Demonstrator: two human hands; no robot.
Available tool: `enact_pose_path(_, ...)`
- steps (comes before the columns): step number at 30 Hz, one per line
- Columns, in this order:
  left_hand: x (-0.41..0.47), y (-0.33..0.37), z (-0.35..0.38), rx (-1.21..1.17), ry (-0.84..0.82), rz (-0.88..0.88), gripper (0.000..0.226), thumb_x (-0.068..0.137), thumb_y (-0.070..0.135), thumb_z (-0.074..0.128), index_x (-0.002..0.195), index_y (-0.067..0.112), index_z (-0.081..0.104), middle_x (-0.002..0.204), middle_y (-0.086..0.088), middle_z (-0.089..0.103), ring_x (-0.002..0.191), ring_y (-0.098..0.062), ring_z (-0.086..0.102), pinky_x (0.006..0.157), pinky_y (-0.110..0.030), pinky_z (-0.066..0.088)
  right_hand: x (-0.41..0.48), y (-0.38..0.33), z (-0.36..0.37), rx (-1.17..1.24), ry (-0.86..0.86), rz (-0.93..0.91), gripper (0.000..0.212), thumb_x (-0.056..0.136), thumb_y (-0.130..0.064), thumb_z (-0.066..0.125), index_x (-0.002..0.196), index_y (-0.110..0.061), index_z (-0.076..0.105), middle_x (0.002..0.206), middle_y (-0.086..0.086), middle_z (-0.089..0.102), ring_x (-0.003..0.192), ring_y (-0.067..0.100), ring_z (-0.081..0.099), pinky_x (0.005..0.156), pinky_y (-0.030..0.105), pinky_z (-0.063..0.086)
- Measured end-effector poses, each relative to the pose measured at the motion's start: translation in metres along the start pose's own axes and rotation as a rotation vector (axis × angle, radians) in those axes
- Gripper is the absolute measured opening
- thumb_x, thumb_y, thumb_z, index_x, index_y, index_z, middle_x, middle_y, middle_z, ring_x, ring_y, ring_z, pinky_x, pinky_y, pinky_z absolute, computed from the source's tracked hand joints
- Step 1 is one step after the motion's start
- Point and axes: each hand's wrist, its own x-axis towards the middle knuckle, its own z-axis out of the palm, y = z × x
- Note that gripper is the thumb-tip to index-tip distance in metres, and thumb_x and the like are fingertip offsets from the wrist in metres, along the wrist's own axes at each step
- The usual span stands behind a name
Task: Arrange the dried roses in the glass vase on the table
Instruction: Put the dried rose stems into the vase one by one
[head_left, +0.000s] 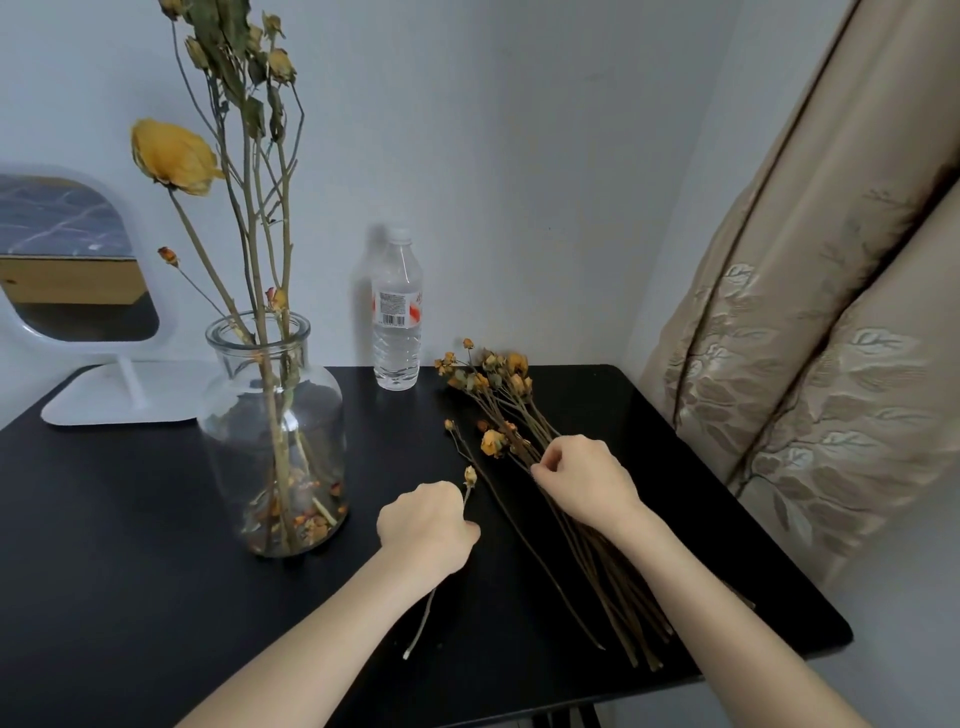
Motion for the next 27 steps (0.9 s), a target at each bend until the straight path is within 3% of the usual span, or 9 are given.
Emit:
enact_pose_path(4,0.001,-0.005,-0.004,-0.100,0.036,-0.012,0.031,0.085,0.033,0.052,0.062,0.017,0.038,0.063,0.004,0.047,0.062,-0.019,0.049,0.055,-0.027,0.034,0.003,0.003,-0.007,0.265,-0.038,0.040,0.013,0.090,-0.026,0.059,0.083,-0.019,0.067,0.075,-0.005,0.062,0.071,0.008,0.059,0.064,0.022,0.049)
enact_pose_path(7,0.002,-0.009,-0.009,-0.169,0.057,-0.025,0.030,0.085,0.035,0.052,0.063,0.017,0.040,0.064,0.004,0.049,0.059,-0.017,0.047,0.049,-0.026,0.030,0.004,0.004,-0.013,0.469,-0.093,0.075,0.020,0.089,-0.025,0.059,0.075,-0.018,0.071,0.071,-0.009,0.063,0.071,0.002,0.057,0.065,0.018,0.042)
enact_pose_path(9,0.003,-0.012,-0.010,-0.210,0.071,-0.024,0.031,0.084,0.036,0.052,0.063,0.016,0.041,0.064,0.004,0.049,0.061,-0.018,0.048,0.049,-0.026,0.030,0.004,0.004,-0.017,0.579,-0.167,0.094,0.024,0.091,-0.024,0.056,0.074,-0.017,0.071,0.048,-0.011,0.053,0.045,0.000,0.049,0.048,0.014,0.038)
enact_pose_path(11,0.003,-0.015,-0.011,-0.256,0.085,-0.015,0.033,0.084,0.035,0.052,0.061,0.014,0.039,0.060,0.002,0.048,0.060,-0.020,0.049,0.050,-0.026,0.031,0.004,0.005,-0.019,0.716,-0.223,0.127,0.025,0.093,-0.021,0.054,0.075,-0.013,0.069,0.039,-0.009,0.039,0.033,0.004,0.033,0.034,0.015,0.027)
enact_pose_path(16,0.005,-0.020,-0.015,-0.413,0.122,0.021,0.039,0.083,0.032,0.054,0.053,0.015,0.036,0.049,0.003,0.038,0.051,-0.019,0.043,0.055,-0.028,0.036,0.002,0.005,-0.022,0.925,-0.333,0.154,0.027,0.093,-0.020,0.054,0.070,-0.013,0.067,0.043,-0.006,0.035,0.035,0.006,0.028,0.033,0.016,0.023)
enact_pose_path(20,0.007,-0.024,-0.022,-0.541,0.164,0.066,0.030,0.084,0.031,0.055,0.064,0.009,0.058,0.051,0.000,0.044,0.053,-0.018,0.048,0.059,-0.030,0.043,-0.001,0.002,-0.024,1.063,-0.435,0.161,0.051,0.093,-0.019,0.052,0.043,-0.019,0.061,0.042,-0.009,0.032,0.037,0.005,0.026,0.037,0.016,0.021)
enact_pose_path(23,0.007,-0.027,-0.025,-0.607,0.213,0.084,0.030,0.084,0.029,0.056,0.078,0.001,0.067,0.050,-0.001,0.044,0.051,-0.016,0.046,0.060,-0.030,0.044,-0.001,-0.001,-0.026,1.244,-0.506,0.229,0.037,0.094,-0.017,0.051,0.060,-0.015,0.067,0.042,-0.010,0.028,0.036,0.004,0.024,0.037,0.016,0.018)
enact_pose_path(27,0.005,-0.028,-0.028,-0.642,0.226,0.099,0.029,0.084,0.027,0.056,0.076,0.002,0.067,0.047,-0.001,0.041,0.050,-0.014,0.044,0.061,-0.030,0.044,-0.001,-0.004,-0.025,1.386,-0.572,0.247,0.024,0.094,-0.017,0.049,0.074,-0.011,0.061,0.044,-0.010,0.028,0.036,0.003,0.023,0.034,0.015,0.019)
